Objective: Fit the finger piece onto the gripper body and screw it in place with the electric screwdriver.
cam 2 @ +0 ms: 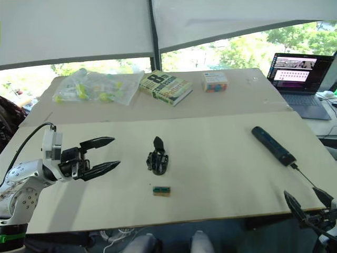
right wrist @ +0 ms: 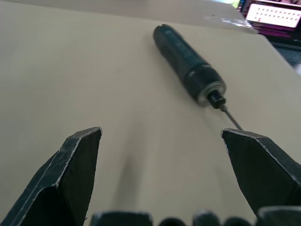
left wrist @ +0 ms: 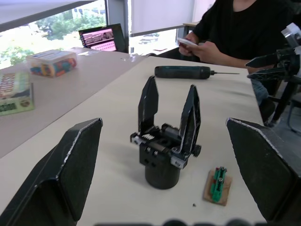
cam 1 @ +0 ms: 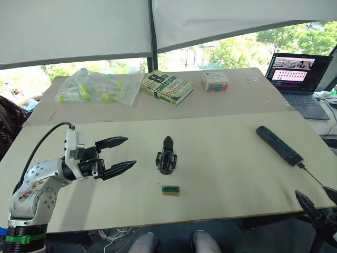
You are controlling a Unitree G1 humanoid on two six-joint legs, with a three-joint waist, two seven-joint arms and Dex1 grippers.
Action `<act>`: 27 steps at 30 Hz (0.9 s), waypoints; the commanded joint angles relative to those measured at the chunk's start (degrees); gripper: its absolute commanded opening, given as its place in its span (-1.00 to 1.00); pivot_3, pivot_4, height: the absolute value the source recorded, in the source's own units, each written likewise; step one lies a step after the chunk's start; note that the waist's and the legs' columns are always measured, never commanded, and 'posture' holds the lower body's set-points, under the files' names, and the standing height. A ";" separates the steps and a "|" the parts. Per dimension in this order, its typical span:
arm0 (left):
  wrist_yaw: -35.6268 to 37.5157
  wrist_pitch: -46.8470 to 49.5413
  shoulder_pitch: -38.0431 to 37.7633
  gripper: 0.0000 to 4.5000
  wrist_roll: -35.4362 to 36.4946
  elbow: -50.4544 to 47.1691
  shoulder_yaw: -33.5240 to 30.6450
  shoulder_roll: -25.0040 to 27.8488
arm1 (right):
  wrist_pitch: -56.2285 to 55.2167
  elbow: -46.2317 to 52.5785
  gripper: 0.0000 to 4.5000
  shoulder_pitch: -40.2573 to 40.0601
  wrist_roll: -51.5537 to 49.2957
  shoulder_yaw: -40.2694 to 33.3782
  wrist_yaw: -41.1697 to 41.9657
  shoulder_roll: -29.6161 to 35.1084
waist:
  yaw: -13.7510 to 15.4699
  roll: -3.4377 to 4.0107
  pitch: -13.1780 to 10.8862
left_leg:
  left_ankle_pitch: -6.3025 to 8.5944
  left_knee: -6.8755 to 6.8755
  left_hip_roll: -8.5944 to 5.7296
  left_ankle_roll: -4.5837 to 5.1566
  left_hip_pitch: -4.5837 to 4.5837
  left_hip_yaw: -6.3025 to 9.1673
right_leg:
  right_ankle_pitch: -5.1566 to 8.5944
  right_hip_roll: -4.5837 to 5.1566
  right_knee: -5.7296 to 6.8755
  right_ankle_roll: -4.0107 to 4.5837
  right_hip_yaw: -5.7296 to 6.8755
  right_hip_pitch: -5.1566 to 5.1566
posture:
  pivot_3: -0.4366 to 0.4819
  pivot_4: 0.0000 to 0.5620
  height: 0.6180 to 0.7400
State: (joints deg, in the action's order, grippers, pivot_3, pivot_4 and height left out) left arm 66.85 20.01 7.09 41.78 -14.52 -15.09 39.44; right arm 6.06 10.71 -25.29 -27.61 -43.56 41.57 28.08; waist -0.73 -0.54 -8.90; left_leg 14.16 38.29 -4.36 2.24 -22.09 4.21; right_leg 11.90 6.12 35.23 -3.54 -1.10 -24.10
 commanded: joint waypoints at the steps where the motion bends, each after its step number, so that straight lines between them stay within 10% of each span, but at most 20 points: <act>1: -0.13 0.98 0.68 0.97 1.44 -2.59 0.10 0.79 | 4.08 0.58 1.00 5.00 -1.37 0.20 -1.75 6.01 | -0.13 0.05 -0.01 | 0.00 0.00 0.01 0.00 0.02 -0.05 | -0.01 0.00 0.00 0.01 -0.01 -0.01 | -0.05 -0.47 1.00; 11: 0.90 0.72 2.08 0.97 0.53 -2.79 2.34 1.35 | 13.15 -34.18 1.00 34.31 7.91 19.36 8.68 29.04 | 0.52 -0.04 -0.09 | -0.01 0.00 0.20 0.03 -0.06 -0.37 | -0.37 -0.31 -0.19 0.60 0.11 0.02 | -0.05 -0.47 1.00; 27: 2.11 -1.54 -0.27 0.97 -0.84 -3.20 2.61 1.37 | 0.97 -76.07 1.00 70.68 28.08 42.94 20.08 28.40 | -0.19 -0.03 -0.26 | 0.01 -0.02 0.26 0.05 -0.05 -0.74 | -0.44 -0.37 -0.22 0.62 -0.22 -0.11 | -0.05 -0.47 1.00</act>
State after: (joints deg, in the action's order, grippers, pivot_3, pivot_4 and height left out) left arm 68.72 19.47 6.71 40.66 -16.33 -11.45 40.29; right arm 8.88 -64.43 43.96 -0.28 -0.55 61.25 56.23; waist -0.92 -0.57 -9.16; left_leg 14.17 38.27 -4.10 2.29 -22.13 3.48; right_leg 11.45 5.75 35.01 -2.92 -1.33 -24.21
